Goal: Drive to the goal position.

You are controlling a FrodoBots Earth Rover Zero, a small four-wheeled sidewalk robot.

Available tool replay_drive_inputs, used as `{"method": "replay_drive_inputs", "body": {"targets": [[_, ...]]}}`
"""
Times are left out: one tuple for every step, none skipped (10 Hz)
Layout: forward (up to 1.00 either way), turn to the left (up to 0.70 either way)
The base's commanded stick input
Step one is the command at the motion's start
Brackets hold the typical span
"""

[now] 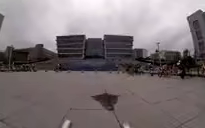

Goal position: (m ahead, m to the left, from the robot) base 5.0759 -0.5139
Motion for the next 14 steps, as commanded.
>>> {"method": "replay_drive_inputs", "body": {"targets": [[1.0, 0.0], [1.0, 0.0], [1.0, 0.0], [1.0, 0.0], [1.0, 0.0], [1.0, 0.0], [1.0, -0.26], [1.0, -0.11], [1.0, 0.0], [1.0, 0.0], [1.0, 0.0], [1.0, 0.0], [1.0, 0.0], [1.0, 0.0]]}}
